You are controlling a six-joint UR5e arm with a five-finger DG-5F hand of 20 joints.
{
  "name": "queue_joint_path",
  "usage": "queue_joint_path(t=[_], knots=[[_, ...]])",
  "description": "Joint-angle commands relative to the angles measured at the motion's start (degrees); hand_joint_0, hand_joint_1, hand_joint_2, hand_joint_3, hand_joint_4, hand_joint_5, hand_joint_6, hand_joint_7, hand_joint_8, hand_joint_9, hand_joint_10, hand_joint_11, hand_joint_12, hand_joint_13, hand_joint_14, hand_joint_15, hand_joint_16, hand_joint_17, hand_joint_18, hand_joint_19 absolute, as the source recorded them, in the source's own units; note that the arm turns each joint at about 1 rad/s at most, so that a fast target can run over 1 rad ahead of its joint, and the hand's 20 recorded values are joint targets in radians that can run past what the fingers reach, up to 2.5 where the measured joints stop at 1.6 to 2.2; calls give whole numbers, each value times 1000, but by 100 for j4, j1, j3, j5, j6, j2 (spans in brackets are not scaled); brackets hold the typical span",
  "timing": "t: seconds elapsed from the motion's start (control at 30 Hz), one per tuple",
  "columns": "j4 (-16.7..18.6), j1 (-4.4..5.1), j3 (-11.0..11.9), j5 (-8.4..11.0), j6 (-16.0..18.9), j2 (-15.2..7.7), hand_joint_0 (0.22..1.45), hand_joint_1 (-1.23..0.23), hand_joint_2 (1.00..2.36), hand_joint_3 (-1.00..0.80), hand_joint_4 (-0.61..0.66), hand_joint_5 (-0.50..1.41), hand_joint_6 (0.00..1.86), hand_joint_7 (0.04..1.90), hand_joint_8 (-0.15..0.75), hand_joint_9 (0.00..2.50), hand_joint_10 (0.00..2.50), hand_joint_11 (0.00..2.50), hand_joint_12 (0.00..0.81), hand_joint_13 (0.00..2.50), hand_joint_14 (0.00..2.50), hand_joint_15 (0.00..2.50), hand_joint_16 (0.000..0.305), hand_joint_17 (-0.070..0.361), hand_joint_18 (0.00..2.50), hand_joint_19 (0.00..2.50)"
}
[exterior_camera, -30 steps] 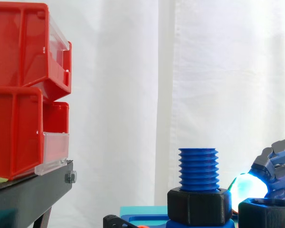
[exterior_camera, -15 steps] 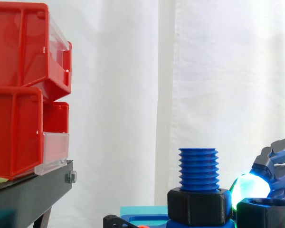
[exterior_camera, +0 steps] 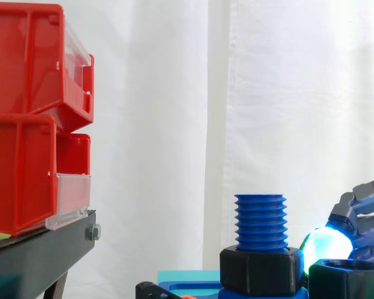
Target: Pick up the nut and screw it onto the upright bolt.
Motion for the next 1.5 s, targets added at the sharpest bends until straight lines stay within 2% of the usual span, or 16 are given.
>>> queue_joint_path(t=[0.0,0.37,0.9,1.47], knots=[[-2,-23,0,0,2,-1,382,-762,1000,-500,275,-236,502,859,329,293,0,0,442,350,0,0,59,132,235,0],[60,-23,0,0,-24,-1,381,-804,1000,-500,275,-237,503,866,329,285,0,0,442,346,0,0,59,133,238,0],[60,-23,0,0,-51,-1,501,-843,1000,-500,251,-235,503,912,288,275,0,0,395,324,0,0,50,112,205,0],[60,-23,0,0,-51,-1,545,-880,1000,-500,263,-227,504,1003,277,273,0,0,381,325,0,0,47,107,206,0]])
